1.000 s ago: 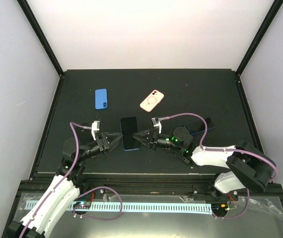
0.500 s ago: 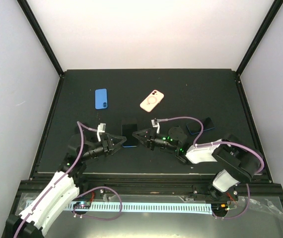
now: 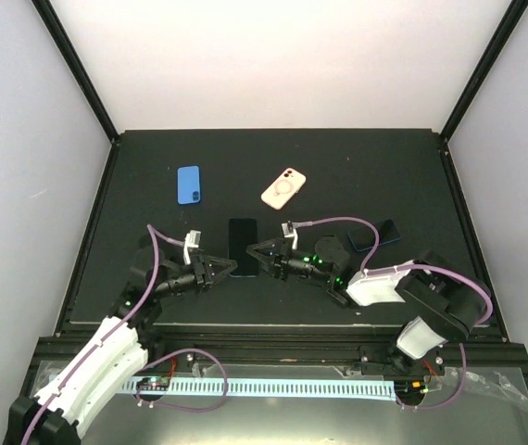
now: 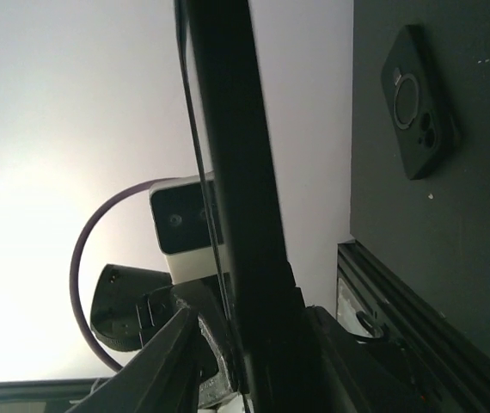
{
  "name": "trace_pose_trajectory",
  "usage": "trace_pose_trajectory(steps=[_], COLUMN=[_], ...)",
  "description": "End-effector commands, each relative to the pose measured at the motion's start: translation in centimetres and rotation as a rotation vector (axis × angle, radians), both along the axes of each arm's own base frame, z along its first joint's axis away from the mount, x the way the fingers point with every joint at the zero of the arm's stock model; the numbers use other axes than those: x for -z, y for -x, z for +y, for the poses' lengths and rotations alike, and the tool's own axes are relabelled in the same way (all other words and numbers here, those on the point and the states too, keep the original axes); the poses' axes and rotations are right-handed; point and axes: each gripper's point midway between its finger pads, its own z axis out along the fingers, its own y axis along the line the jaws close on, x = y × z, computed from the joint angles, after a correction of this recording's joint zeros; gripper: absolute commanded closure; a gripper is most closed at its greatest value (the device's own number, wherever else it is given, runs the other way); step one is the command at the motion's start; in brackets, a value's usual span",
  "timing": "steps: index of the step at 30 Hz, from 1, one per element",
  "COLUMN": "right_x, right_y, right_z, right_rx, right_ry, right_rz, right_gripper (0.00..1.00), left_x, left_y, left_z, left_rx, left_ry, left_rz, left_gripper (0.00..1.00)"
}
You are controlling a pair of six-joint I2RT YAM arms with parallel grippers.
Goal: Put the phone into the phone case
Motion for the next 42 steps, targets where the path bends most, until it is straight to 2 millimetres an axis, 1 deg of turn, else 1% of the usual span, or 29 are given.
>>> trace_pose_trajectory(steps=[1, 4, 8, 11, 13, 14, 16, 18, 19, 22, 24, 27, 30, 31, 32, 33, 34, 37, 42], right_x=[-3.2, -2.9, -3.6, -3.8, -3.9, -4.0, -4.0, -3.9, -3.9, -3.5, -3.0, -2.2, -1.1, -0.4, 0.2, 0.9, 1.7, 3.7, 6.7], right_y=[0.1, 0.0, -0.4, -0.6, -0.6, -0.5, -0.3, -0.2, -0.2, -0.3, -0.4, -0.8, -1.3, -1.5, -1.9, -2.1, -2.5, -3.7, -6.0], right_z=[0.0, -0.1, -0.7, -1.1, -1.0, -0.9, -0.9, -0.9, -1.0, -1.1, -1.3, -1.7, -2.3, -2.5, -2.7, -3.0, -3.3, -4.7, -7.6], right_rx=[-0.014, -0.009, 0.001, 0.012, 0.004, -0.005, -0.013, -0.016, -0.016, -0.011, -0.003, 0.007, 0.021, 0.028, 0.037, 0.044, 0.053, 0.087, 0.139], right_ry=[-0.055, -0.010, 0.010, 0.036, 0.049, 0.052, 0.050, 0.049, 0.049, 0.058, 0.070, 0.093, 0.133, 0.158, 0.184, 0.217, 0.250, 0.329, 0.463], right_rz=[-0.103, -0.131, -0.179, -0.212, -0.230, -0.237, -0.240, -0.241, -0.242, -0.233, -0.225, -0.213, -0.202, -0.195, -0.194, -0.186, -0.182, -0.179, -0.156], right_gripper=[0.65, 0.66, 0.69, 0.75, 0.79, 0.81, 0.88, 0.92, 0.93, 0.93, 0.92, 0.92, 0.92, 0.92, 0.92, 0.92, 0.92, 0.91, 0.90], left_x=[-0.8, -1.4, -2.4, -2.7, -2.8, -2.7, -2.7, -2.6, -2.6, -2.2, -1.9, -1.4, -0.8, -0.6, -0.3, -0.2, 0.0, 0.5, 1.8], left_y=[0.0, 0.1, 0.7, 1.0, 1.0, 1.0, 0.9, 0.9, 0.8, 0.6, 0.4, 0.0, -0.6, -0.7, -0.8, -1.0, -1.2, -1.6, -2.2], left_z=[0.1, 0.0, -0.4, -0.5, -0.5, -0.5, -0.5, -0.5, -0.5, -0.4, -0.2, 0.3, 1.4, 1.8, 2.2, 2.6, 3.0, 4.1, 6.0], left_rx=[0.000, 0.015, 0.064, 0.083, 0.083, 0.082, 0.082, 0.081, 0.080, 0.070, 0.056, 0.023, -0.043, -0.066, -0.084, -0.106, -0.127, -0.187, -0.274], left_ry=[-0.030, -0.036, -0.028, -0.026, -0.030, -0.031, -0.031, -0.034, -0.035, -0.054, -0.081, -0.138, -0.220, -0.247, -0.273, -0.296, -0.317, -0.381, -0.485], left_rz=[-0.044, -0.067, -0.100, -0.112, -0.116, -0.115, -0.114, -0.112, -0.110, -0.101, -0.094, -0.093, -0.094, -0.092, -0.084, -0.090, -0.089, -0.082, -0.044], left_gripper=[0.98, 0.98, 0.98, 0.98, 0.98, 0.97, 0.95, 0.92, 0.89, 0.68, 0.58, 0.40, 0.24, 0.19, 0.09, 0.03, 0.01, 0.01, 0.01])
